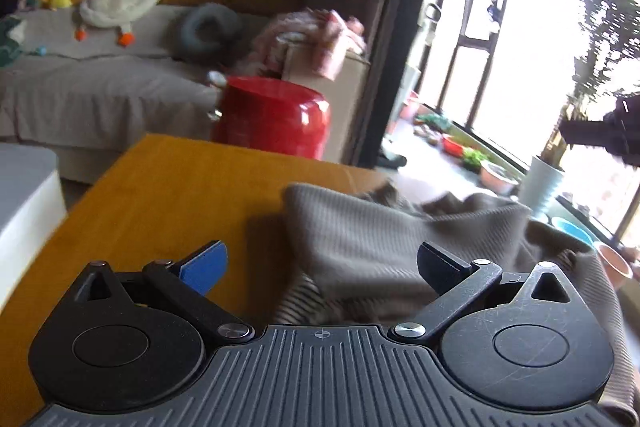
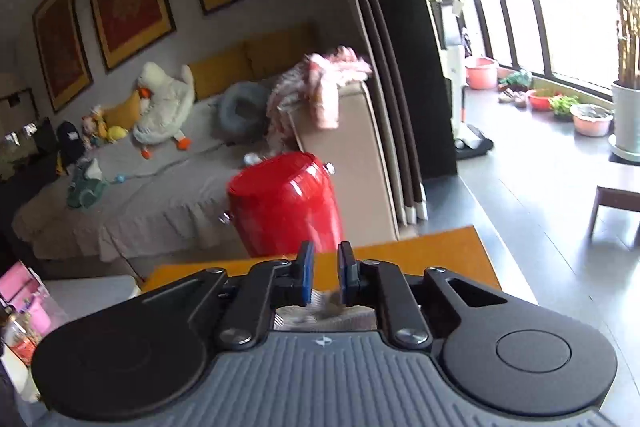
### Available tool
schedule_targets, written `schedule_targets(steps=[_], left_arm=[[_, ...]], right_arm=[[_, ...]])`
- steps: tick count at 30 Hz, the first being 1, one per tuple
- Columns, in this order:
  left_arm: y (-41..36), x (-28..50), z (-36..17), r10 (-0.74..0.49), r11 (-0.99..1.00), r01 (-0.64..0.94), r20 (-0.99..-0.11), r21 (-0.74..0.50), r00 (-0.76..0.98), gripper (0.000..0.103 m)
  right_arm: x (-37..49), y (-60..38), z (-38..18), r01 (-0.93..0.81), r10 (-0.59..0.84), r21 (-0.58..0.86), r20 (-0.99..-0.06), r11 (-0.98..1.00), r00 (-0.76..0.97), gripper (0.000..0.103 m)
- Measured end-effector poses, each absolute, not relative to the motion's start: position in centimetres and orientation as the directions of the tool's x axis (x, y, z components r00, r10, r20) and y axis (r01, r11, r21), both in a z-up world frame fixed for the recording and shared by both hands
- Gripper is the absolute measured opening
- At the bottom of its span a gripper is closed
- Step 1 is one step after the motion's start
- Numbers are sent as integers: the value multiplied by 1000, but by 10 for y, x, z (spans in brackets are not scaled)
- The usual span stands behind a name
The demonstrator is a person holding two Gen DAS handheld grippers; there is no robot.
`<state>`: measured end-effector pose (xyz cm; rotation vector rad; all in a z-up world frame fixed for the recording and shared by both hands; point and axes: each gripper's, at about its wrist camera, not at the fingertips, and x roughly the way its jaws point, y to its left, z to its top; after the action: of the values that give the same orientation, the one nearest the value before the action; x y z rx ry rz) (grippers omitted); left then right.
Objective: Fold clothes
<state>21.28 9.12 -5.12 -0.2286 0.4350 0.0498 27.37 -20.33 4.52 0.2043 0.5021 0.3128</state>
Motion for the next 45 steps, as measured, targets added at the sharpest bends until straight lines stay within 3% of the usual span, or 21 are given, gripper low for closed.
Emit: schedule_targets(steps=[3,6,8,9,10,13,18,21,24,26,28,37,39,41,43,45], left_arm=[[119,216,-47,87,949,-203,-417,-241,905,103],[139,215,-44,61,918,-217,-422,-333,904,103],[137,213,-42,-24,908,-149,-403,-392,915,103],[133,212,-42,-77,906,-99,-391,-411,917,103],[127,211,-43,-155,902,-26,-378,-432,913,103],[102,210,-50,-326,886,141,-378,-441,867,103],[69,208,-59,-334,924,207,-415,-320,847,103],[68,207,-62,-328,926,199,-422,-320,845,103],[73,210,-65,-300,927,150,-442,-343,845,103],[79,211,-66,-276,928,111,-455,-357,847,103],[84,213,-66,-246,929,69,-467,-364,850,103],[94,211,-66,-200,925,1,-486,-379,851,103],[95,214,-65,-205,924,3,-488,-383,849,103],[96,215,-65,-213,923,11,-486,-386,847,103],[96,214,-65,-226,921,24,-482,-389,847,103],[95,211,-64,-256,915,60,-461,-398,850,103]], right_arm=[[291,-209,20,-185,269,213,-495,959,826,25],[314,-218,-3,-141,275,279,-533,950,800,29],[330,-225,-18,-110,294,340,-554,934,779,52],[337,-227,-25,-97,311,377,-563,921,766,54],[342,-227,-32,-90,338,419,-569,904,750,52],[341,-223,-35,-105,411,496,-561,862,719,11],[297,-233,29,-164,449,564,-415,809,791,9],[267,-234,78,-184,396,506,-351,843,848,12],[240,-236,115,-194,298,387,-230,902,927,15],[231,-240,126,-191,269,348,-193,918,944,27],[232,-246,123,-178,265,352,-218,919,939,36],[262,-246,43,-151,232,204,-473,967,850,37],[272,-242,19,-202,261,167,-533,965,805,42],[282,-241,-2,-226,283,170,-571,959,771,54],[292,-244,-18,-216,310,225,-593,950,743,53],[297,-244,-21,-207,351,299,-589,931,728,39]])
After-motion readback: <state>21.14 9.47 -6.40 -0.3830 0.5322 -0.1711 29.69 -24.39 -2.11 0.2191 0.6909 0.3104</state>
